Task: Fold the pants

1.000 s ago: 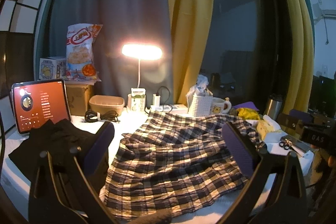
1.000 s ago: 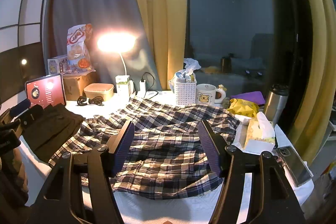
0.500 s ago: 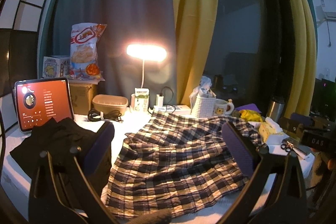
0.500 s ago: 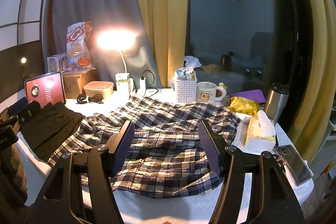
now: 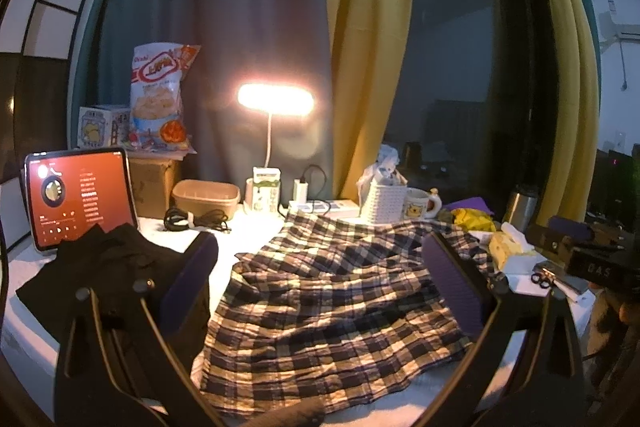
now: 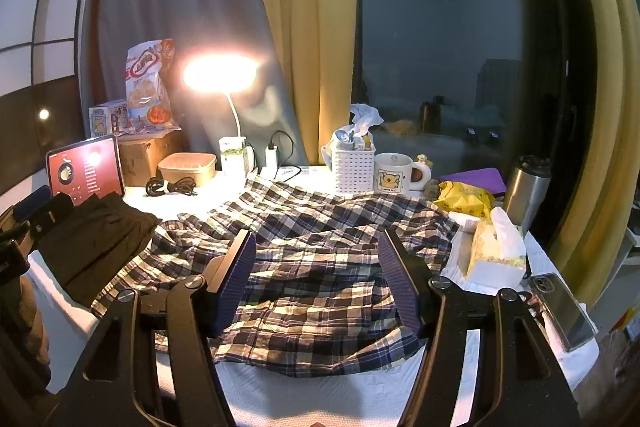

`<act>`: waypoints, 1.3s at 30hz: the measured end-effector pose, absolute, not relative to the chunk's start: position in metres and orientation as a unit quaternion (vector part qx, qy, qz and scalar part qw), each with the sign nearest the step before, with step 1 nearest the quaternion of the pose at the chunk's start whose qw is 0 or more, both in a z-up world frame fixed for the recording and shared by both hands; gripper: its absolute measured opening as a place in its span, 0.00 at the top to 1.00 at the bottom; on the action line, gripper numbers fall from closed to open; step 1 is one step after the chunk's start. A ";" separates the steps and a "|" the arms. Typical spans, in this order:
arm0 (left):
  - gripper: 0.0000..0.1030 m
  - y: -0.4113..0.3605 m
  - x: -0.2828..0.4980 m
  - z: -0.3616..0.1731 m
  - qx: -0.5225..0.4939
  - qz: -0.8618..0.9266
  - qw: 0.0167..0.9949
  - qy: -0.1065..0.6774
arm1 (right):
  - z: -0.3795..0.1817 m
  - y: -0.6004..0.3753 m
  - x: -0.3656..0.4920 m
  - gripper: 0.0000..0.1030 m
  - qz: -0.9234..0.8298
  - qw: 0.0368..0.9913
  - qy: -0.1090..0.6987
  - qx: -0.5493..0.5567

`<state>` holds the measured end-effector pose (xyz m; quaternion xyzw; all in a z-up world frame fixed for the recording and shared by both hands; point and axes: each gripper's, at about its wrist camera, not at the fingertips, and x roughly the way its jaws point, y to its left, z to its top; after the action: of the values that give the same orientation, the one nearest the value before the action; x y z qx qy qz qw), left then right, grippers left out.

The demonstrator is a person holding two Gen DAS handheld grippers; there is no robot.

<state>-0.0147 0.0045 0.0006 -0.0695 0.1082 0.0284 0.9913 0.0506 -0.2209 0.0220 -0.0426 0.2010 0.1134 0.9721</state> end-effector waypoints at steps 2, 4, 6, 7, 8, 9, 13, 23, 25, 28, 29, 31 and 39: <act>0.00 0.005 -0.016 0.001 -0.069 0.030 0.992 0.106 | 0.023 -0.220 0.052 0.35 0.114 0.972 0.201 -0.043; 0.00 0.005 -0.015 0.001 -0.070 0.030 0.991 0.107 | 0.023 -0.220 0.052 0.35 0.115 0.972 0.201 -0.043; 0.00 0.007 -0.015 0.002 -0.071 0.031 0.991 0.109 | 0.023 -0.220 0.052 0.35 0.115 0.972 0.201 -0.043; 0.00 0.007 -0.015 0.002 -0.071 0.030 0.991 0.109 | 0.023 -0.220 0.052 0.35 0.115 0.972 0.201 -0.043; 0.00 0.007 -0.015 0.002 -0.071 0.030 0.991 0.109 | 0.023 -0.220 0.052 0.35 0.114 0.972 0.201 -0.044; 0.00 0.007 -0.016 0.002 -0.070 0.030 0.991 0.109 | 0.023 -0.221 0.052 0.35 0.115 0.972 0.201 -0.043; 0.00 0.006 -0.015 0.002 -0.068 0.029 0.991 0.112 | 0.023 -0.220 0.052 0.35 0.115 0.972 0.202 -0.044; 0.00 0.005 -0.016 0.000 -0.067 0.018 0.991 0.111 | 0.024 -0.219 0.053 0.35 0.114 0.971 0.203 -0.044; 0.00 0.004 -0.015 0.000 -0.066 0.018 0.991 0.113 | 0.021 -0.220 0.052 0.35 0.115 0.971 0.205 -0.045; 0.00 0.005 -0.014 -0.001 -0.067 0.018 0.991 0.116 | 0.020 -0.220 0.051 0.35 0.115 0.971 0.205 -0.045; 0.00 0.005 -0.013 -0.002 -0.067 0.018 0.991 0.117 | 0.019 -0.221 0.050 0.35 0.114 0.971 0.206 -0.045; 0.00 0.005 -0.012 -0.002 -0.066 0.018 0.991 0.119 | 0.020 -0.220 0.052 0.35 0.114 0.971 0.206 -0.045; 0.00 0.008 0.001 -0.012 -0.054 0.025 0.988 0.141 | 0.007 -0.216 0.059 0.35 0.115 0.968 0.220 -0.048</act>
<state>0.0013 0.0079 -0.0124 -0.0537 0.1408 0.0249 0.9883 0.0586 -0.2158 0.0074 -0.0484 0.2202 0.1145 0.9675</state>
